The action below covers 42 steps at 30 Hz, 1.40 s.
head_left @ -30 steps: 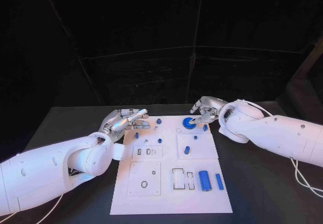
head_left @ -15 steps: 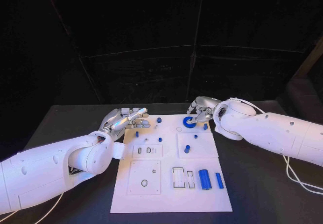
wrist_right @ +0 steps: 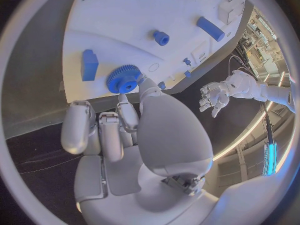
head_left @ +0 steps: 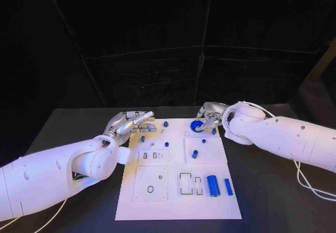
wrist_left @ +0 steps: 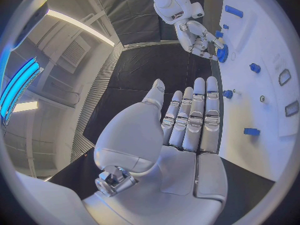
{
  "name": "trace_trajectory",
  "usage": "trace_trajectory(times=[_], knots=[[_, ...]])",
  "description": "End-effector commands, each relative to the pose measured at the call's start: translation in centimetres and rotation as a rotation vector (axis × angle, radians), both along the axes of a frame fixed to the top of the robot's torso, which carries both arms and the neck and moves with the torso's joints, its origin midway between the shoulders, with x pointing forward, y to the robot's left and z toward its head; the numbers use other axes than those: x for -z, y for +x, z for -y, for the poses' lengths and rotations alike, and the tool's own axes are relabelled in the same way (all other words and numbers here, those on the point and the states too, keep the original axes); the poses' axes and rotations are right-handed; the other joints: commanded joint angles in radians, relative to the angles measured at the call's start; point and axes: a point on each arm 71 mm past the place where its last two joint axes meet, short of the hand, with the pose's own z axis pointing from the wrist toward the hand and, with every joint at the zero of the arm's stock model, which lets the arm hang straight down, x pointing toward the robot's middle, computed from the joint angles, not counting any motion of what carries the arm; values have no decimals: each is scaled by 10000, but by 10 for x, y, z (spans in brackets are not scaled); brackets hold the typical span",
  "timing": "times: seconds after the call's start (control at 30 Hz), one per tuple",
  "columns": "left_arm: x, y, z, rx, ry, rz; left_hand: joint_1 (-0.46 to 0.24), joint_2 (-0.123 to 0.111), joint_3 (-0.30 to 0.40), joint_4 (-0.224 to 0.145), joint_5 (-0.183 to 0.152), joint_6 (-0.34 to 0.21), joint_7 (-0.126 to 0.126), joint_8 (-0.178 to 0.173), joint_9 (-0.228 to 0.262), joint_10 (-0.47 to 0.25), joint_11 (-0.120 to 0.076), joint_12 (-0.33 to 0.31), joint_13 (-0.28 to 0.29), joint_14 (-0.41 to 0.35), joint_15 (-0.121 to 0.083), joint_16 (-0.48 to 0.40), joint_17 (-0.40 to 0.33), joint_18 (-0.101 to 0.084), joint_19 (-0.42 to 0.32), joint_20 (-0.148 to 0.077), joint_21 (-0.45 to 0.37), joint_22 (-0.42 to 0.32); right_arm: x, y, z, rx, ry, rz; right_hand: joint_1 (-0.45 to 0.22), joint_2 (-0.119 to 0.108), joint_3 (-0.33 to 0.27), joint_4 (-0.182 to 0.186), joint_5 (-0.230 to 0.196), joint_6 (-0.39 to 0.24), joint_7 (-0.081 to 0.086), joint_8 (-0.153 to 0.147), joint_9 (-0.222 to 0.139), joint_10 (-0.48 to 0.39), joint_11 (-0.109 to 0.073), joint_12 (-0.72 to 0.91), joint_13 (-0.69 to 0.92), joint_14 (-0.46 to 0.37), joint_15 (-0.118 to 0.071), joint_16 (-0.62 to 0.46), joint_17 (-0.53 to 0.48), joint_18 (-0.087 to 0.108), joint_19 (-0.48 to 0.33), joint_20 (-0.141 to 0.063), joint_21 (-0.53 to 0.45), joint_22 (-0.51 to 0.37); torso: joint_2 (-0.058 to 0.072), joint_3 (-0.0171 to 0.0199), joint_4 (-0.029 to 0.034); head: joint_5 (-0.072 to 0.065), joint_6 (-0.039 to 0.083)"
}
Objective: Assemble the parts on the task board
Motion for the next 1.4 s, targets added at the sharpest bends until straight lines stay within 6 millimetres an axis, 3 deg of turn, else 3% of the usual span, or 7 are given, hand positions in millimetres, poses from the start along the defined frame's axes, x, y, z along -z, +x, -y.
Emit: trace_trajectory(times=[0.03,0.27,0.53,0.63,0.8,1.1,1.4], knots=[[-1,0,2,175,-62,78,69,-42,-7,-47,45,-6,59,-63,-11,-31,15,-34,-17,11,3,-61,11,130,63,-17,25,6,1,0,-1,-83,-279,-207,92,-18,-6,-51,14,1,-19,45,11,73,31,50,16,906,62,61,1825,-72,13,33,41,16,2,4,9,-14,-8],[-1,0,2,181,-62,72,74,-40,-3,-53,45,-8,57,-65,-11,-33,14,-36,-18,9,3,-65,13,130,64,-17,24,5,2,1,-1,-77,-333,-258,208,79,44,-108,28,38,-25,87,16,72,24,79,65,907,60,68,1839,-74,6,33,55,31,-2,7,9,-8,-19],[-1,1,2,177,-56,63,74,-40,-3,-53,45,-8,57,-65,-11,-33,14,-36,-18,9,3,-65,13,130,64,-17,24,5,2,1,-1,-65,-492,-113,449,293,190,-263,324,144,-41,182,25,105,3,149,182,908,44,77,1855,-78,2,23,87,70,-1,6,3,1,-37],[-1,1,2,176,-52,53,74,-40,-3,-53,45,-8,57,-65,-11,-33,14,-36,-18,9,3,-65,13,130,64,-17,24,5,1,1,-2,-141,-741,153,779,513,487,-477,-101,241,-42,243,27,153,-11,216,282,910,29,85,1871,-85,11,7,116,114,1,7,8,0,-33],[0,1,2,175,-47,43,89,-32,8,-66,46,-13,53,-71,-11,-37,12,-40,-19,6,2,-74,19,130,67,-17,22,4,-1,0,-4,-258,-920,413,1019,614,912,-722,-237,369,-31,291,11,230,-9,309,420,912,28,93,1889,-98,28,2,160,184,-2,6,12,-3,-44],[0,1,1,165,-37,34,102,-24,18,-77,47,-14,49,-75,-10,-39,11,-43,-20,5,2,-79,23,131,68,-18,21,3,-4,-2,-9,-470,-852,923,1037,615,1557,-956,-292,755,-79,407,13,370,-50,468,628,922,6,116,1938,-123,78,-9,244,332,-4,8,6,-15,-39],[0,1,1,160,-36,38,102,-24,18,-77,47,-14,49,-75,-10,-39,11,-43,-20,5,2,-79,23,131,68,-18,21,3,-11,-13,-25,-853,-120,1793,422,478,1965,-771,-146,1061,-194,435,-11,344,-146,307,502,921,-76,109,1928,-159,169,-78,351,523,-3,7,13,-2,-20]])
